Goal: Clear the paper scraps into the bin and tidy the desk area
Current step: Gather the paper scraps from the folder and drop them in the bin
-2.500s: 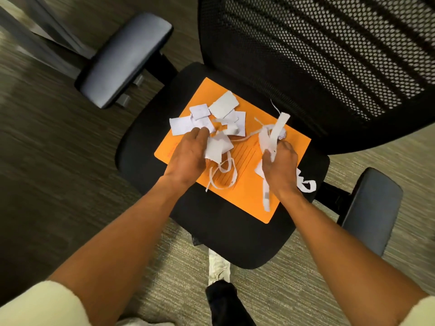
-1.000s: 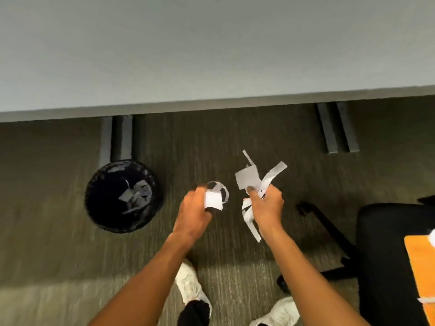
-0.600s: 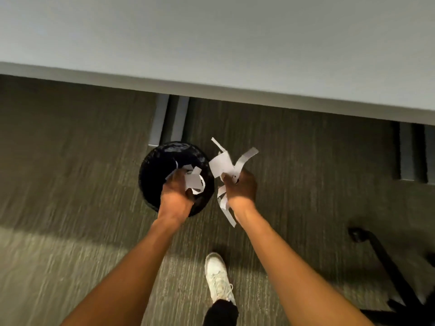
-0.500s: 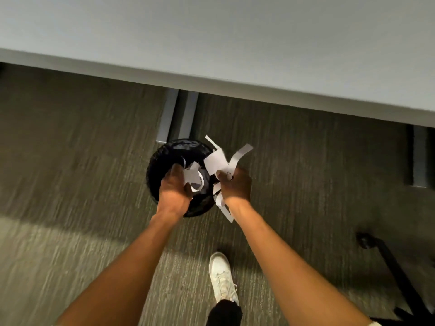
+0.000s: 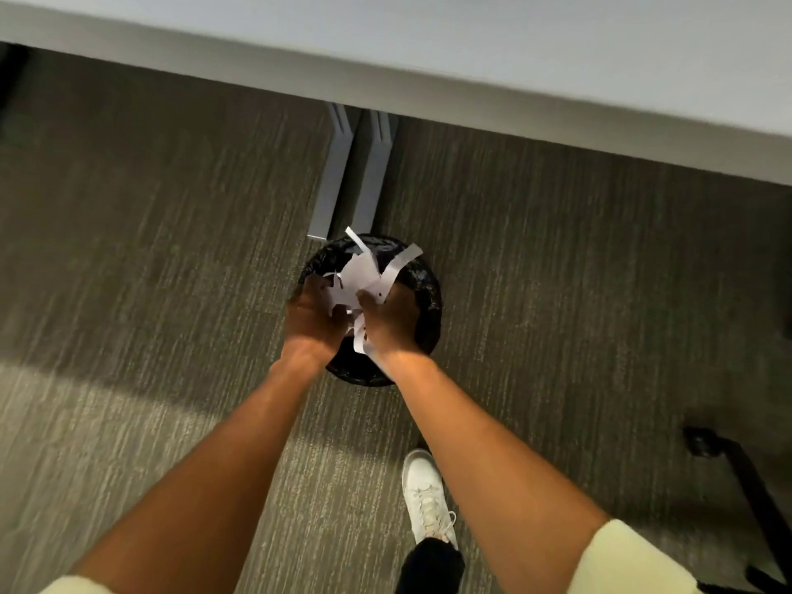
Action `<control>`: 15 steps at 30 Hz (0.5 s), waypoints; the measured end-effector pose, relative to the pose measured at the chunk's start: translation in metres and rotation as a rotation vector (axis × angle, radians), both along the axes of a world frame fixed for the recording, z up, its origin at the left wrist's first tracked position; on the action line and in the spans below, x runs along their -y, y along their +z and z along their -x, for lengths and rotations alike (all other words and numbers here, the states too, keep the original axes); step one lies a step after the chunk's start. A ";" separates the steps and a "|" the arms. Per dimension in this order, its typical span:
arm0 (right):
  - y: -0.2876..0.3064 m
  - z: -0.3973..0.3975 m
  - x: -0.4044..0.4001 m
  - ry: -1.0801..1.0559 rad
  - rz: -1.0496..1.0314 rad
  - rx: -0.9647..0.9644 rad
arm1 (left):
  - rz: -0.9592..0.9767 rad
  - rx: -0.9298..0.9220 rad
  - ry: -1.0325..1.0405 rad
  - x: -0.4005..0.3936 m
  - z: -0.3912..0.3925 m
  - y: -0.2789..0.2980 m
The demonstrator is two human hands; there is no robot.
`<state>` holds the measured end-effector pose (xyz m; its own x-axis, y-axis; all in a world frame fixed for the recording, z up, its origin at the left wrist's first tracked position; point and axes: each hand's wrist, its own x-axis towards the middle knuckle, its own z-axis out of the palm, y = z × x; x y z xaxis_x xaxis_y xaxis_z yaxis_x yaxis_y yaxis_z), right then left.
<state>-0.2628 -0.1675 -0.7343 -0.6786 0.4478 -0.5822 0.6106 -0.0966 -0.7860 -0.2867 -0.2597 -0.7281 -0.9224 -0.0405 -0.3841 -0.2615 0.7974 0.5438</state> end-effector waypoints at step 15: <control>-0.025 -0.031 -0.046 -0.202 0.228 0.117 | 0.096 0.115 -0.144 -0.018 -0.008 -0.003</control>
<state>-0.2320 -0.1218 -0.7595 -0.5122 0.4153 -0.7518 0.6460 -0.3906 -0.6559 -0.2791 -0.2414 -0.7313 -0.8718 0.0471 -0.4877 -0.1969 0.8777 0.4369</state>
